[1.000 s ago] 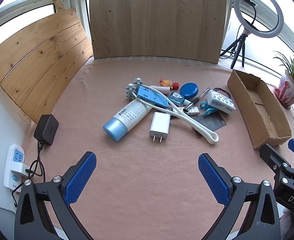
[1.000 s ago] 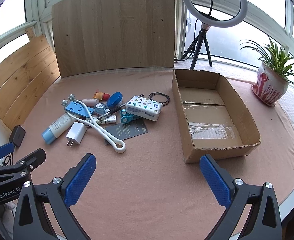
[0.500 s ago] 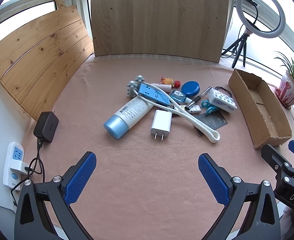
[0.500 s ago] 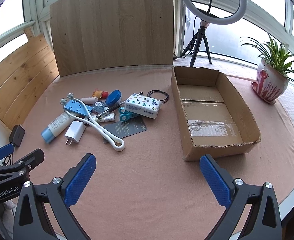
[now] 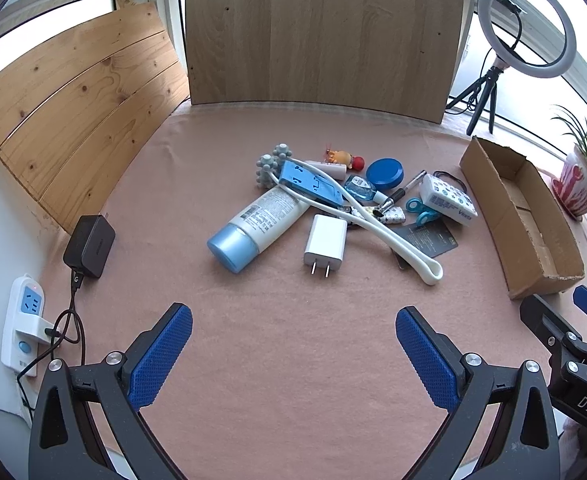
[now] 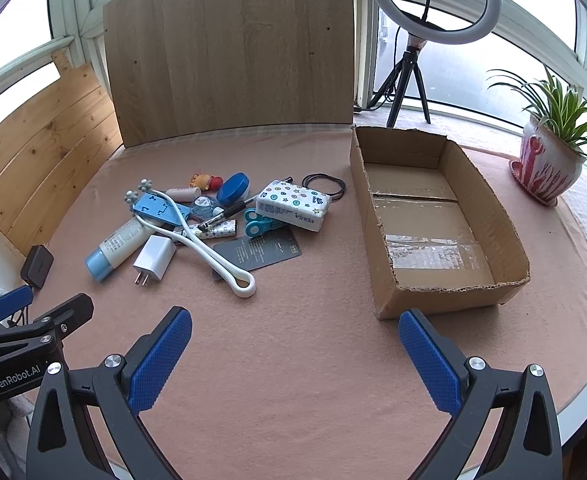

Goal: Organize objects

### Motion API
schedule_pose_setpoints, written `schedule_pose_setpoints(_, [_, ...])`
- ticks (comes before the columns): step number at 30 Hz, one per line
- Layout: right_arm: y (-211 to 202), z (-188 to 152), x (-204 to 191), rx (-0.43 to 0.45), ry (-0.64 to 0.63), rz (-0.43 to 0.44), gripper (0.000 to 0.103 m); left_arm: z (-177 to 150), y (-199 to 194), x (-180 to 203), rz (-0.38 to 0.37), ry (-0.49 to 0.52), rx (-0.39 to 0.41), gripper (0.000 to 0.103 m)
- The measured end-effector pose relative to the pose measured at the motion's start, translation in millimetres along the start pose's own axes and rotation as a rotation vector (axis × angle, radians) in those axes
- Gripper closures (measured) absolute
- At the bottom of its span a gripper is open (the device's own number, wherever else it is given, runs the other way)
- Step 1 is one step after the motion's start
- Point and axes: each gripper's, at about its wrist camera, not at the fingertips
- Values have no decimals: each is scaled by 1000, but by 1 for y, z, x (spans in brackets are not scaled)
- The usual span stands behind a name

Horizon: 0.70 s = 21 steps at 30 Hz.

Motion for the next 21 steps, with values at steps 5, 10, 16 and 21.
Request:
schedule_pose_setpoints(5, [2, 1, 0, -6, 0, 14, 1, 0, 1, -1, 0, -1, 0, 0])
schedule_pose_setpoints(10, [5, 2, 1, -11, 5, 27, 1, 4, 4, -3, -2, -4, -5, 0])
schedule_pose_setpoints(16, [7, 5, 1, -16, 2, 36, 1, 8, 7, -4, -6, -5, -7, 0])
schedule_pose_setpoints(21, [8, 6, 0, -22, -4, 45, 2, 9, 9, -3, -4, -4, -11, 0])
Point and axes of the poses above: each gripper's, at about its wrist camera, not at the fingertips, and y roughly the way its jaws point, x to its right, z to its top, and after that the axes turned 13 degrees about -x, right-handed
